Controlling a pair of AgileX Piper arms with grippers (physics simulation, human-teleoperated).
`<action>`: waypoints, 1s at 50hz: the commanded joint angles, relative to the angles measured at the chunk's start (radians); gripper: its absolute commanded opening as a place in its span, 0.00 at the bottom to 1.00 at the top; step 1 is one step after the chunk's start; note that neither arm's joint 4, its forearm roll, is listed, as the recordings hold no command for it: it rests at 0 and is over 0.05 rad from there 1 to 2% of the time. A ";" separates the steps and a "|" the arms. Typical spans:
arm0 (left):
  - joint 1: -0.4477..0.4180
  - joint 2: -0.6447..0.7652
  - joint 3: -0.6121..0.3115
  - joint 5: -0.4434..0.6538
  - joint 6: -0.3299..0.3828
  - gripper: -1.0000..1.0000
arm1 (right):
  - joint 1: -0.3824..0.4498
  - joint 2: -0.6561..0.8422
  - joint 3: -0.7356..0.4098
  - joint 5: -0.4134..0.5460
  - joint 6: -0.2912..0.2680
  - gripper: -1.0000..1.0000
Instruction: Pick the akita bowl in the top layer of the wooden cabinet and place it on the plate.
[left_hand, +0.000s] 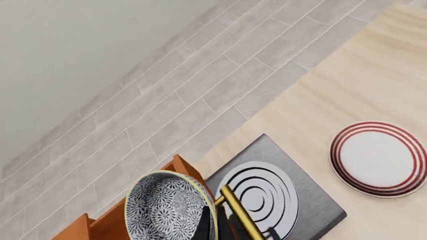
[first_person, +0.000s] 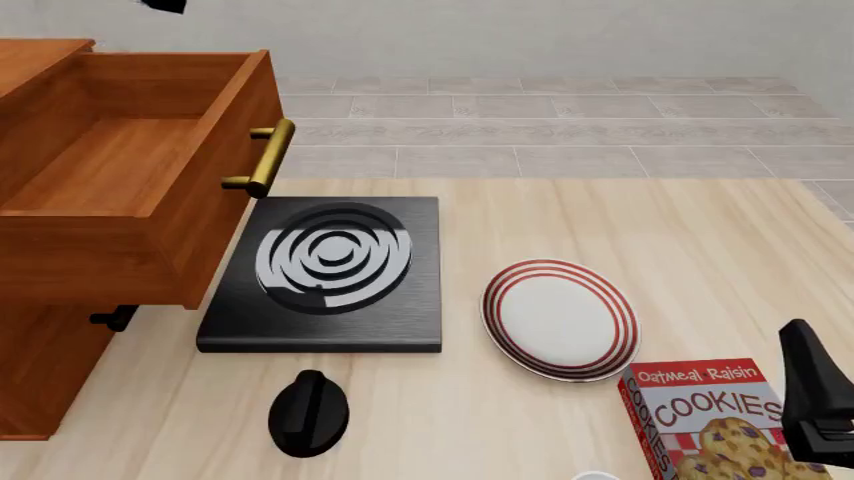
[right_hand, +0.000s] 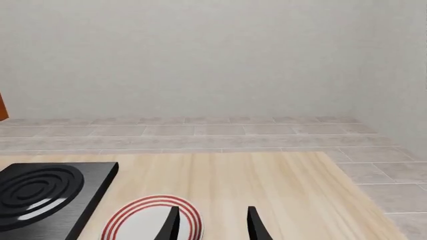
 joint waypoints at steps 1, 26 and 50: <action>-0.059 0.014 -0.009 -0.024 0.004 0.00 | 0.000 0.000 -0.002 0.001 0.002 1.00; -0.172 0.065 0.013 -0.109 0.020 0.00 | 0.002 0.000 -0.005 0.003 0.009 1.00; -0.262 0.125 -0.016 -0.150 -0.012 0.00 | 0.003 -0.001 -0.006 0.004 0.013 1.00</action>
